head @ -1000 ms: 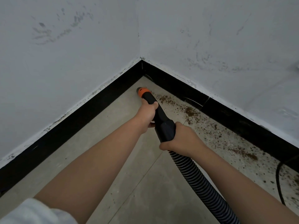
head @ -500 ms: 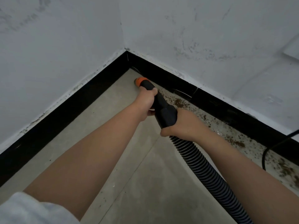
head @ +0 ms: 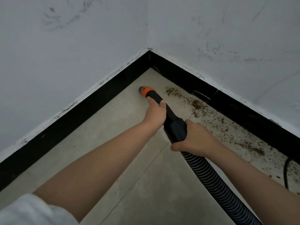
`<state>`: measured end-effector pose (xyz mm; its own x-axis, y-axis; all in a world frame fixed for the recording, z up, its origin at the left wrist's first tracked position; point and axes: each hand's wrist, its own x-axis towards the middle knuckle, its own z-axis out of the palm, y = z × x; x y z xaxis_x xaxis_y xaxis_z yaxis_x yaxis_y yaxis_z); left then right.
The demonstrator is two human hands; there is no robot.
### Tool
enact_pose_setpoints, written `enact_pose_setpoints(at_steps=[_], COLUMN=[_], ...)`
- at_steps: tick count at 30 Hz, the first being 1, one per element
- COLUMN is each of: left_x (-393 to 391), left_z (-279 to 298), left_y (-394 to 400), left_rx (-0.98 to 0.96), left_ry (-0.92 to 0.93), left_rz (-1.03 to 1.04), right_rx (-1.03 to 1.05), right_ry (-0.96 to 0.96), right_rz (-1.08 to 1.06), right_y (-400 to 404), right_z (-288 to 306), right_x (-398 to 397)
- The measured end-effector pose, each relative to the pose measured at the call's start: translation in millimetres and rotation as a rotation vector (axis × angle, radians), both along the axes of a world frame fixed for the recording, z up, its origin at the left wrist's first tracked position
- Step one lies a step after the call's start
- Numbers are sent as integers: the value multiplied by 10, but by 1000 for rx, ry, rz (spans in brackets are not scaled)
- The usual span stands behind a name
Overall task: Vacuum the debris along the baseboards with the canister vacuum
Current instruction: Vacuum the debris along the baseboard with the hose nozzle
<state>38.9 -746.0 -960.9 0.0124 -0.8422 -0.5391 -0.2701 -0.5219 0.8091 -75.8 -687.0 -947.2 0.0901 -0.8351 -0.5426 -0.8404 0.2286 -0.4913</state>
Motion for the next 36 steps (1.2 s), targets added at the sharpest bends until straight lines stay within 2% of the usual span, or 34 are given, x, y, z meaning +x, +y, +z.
enact_pose_setpoints(at_steps=[5, 9, 19, 24, 27, 32, 36], left_x=[-40, -167, 16, 32, 14, -19, -21], left_z=[20, 63, -122, -66, -24, -37, -74], left_y=[-59, -185, -280, -465, -558, -466, -263], left_rx=[44, 48, 19, -13, 12, 20, 12], left_ry=[88, 88, 33, -74, -41, 72, 142], left_rz=[-24, -52, -29, -15, -3, 107, 212], right_rx=[-4, -18, -25, -17, 19, 105, 132], right_ry=[32, 25, -119, -236, -297, -312, -246], right_rz=[-35, -98, -198, -276, -302, -188, -42], right_y=[-6, -96, -159, -396, -495, -519, -459], right_z=[4, 19, -291, -348, -343, -242, -119], right_x=[-36, -129, 85, 136, 94, -79, -131])
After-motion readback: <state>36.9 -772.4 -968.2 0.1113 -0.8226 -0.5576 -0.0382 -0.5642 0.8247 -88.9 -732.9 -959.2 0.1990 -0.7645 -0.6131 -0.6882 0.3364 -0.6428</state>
